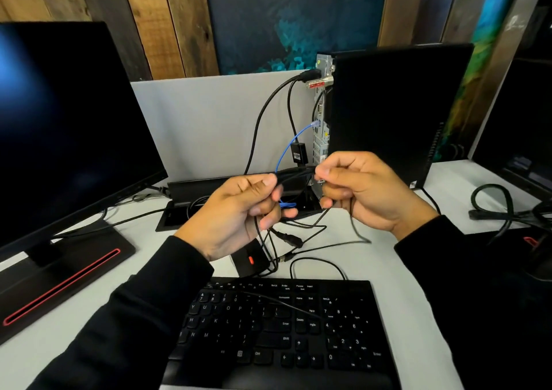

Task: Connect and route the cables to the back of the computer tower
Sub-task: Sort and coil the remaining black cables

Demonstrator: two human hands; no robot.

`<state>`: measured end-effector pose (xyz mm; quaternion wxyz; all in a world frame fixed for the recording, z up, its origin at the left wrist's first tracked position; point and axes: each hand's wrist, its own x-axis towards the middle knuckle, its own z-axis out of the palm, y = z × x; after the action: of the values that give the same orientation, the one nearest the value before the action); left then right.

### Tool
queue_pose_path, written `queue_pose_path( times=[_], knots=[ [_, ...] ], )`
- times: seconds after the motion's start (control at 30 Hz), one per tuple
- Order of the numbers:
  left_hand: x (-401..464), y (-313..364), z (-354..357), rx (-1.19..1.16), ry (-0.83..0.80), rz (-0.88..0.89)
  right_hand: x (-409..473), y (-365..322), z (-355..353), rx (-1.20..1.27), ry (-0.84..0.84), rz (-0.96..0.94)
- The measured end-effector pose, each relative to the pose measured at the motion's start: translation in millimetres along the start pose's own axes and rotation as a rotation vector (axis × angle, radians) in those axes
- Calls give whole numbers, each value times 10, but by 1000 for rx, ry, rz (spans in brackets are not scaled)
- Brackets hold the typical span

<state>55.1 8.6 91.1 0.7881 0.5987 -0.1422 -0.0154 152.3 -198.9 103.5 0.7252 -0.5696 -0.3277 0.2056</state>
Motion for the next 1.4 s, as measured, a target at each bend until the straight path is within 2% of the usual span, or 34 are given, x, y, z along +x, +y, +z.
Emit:
queue_pose_path(
  times=[0.1, 0.2, 0.43, 0.57, 0.7, 0.77, 0.9, 1.07, 1.2, 1.27, 1.4],
  knots=[
    [30, -48, 83, -34, 73, 48, 19, 59, 6, -89, 125, -91],
    [43, -40, 126, -57, 49, 17, 6, 87, -14, -269, 208, -216],
    [83, 184, 334, -161, 163, -138, 31, 53, 44, -487, 266, -409],
    [113, 190, 443, -265, 235, -99, 23, 49, 41, -534, 245, -420],
    [107, 224, 327, -294, 325, 124, -27, 88, -71, -557, 173, -270],
    [71, 319, 174, -272, 372, 195, -44, 124, -190, -656, 121, -196],
    [-50, 455, -134, -223, 468, 218, -41, 348, -549, -753, 135, -8],
    [-154, 385, -335, -172, 565, 210, -166, 812, -818, -917, 130, 371],
    [-236, 241, -417, -83, 595, 202, -133, 589, -512, -1044, 147, 374],
    [-281, 171, -427, -16, 612, 197, -82, 394, -230, -841, 138, 373],
    [-406, -10, -388, 61, 626, 206, -80, 196, 327, -146, 20, 327]
  ],
)
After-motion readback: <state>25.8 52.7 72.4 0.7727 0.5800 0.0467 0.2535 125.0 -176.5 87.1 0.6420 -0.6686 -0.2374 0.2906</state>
